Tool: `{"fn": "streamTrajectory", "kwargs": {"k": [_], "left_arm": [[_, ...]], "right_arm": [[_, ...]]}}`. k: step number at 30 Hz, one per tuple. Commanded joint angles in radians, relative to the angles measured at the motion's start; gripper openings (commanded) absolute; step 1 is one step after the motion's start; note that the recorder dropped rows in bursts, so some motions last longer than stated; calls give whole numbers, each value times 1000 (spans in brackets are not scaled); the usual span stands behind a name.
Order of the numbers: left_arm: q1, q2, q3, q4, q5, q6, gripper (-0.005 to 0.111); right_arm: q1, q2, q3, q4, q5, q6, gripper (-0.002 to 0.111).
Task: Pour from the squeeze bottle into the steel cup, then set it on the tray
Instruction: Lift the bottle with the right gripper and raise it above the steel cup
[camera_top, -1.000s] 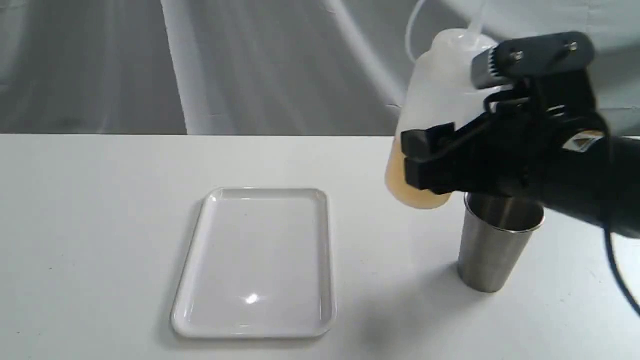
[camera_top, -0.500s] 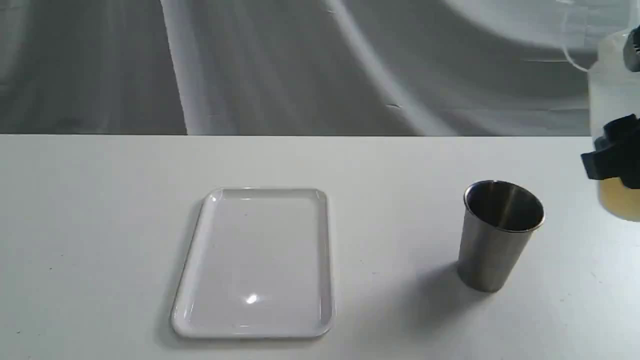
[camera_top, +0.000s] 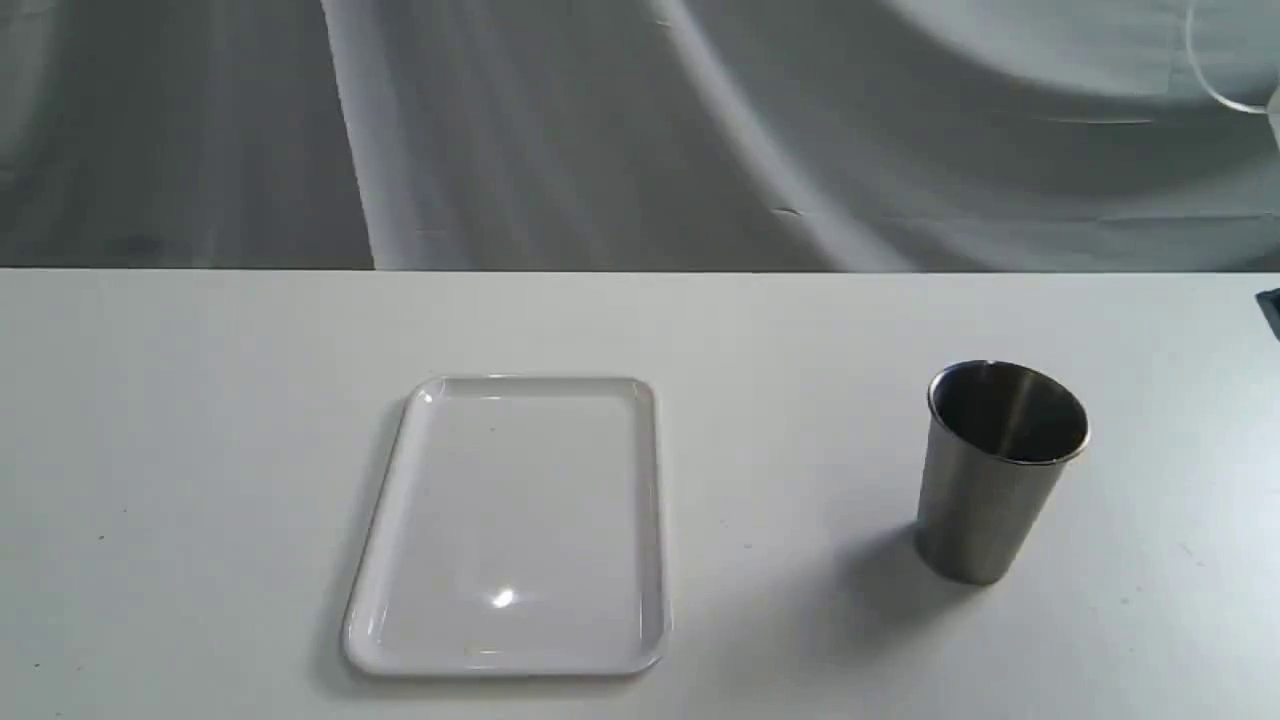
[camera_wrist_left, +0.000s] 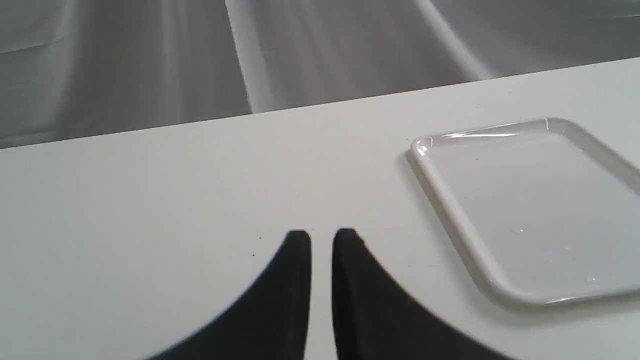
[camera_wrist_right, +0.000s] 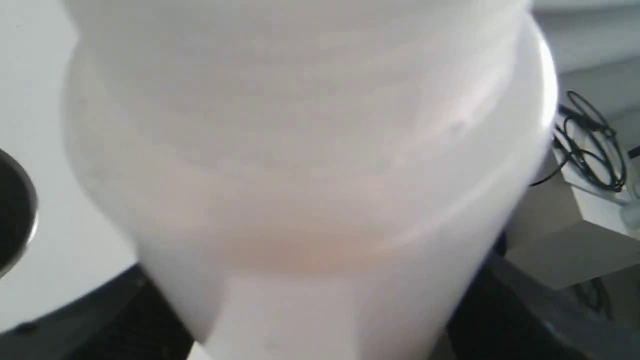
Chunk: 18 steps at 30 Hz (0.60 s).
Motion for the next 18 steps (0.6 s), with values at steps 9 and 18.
{"fn": "streamTrajectory", "kwargs": {"k": [9, 18], "left_arm": [[-3, -5, 4, 3, -7, -2, 8], [-3, -5, 4, 3, -7, -2, 8]], "right_arm": [[3, -2, 74, -360, -14, 138, 38], [32, 130, 76, -444, 69, 140, 38]]}}
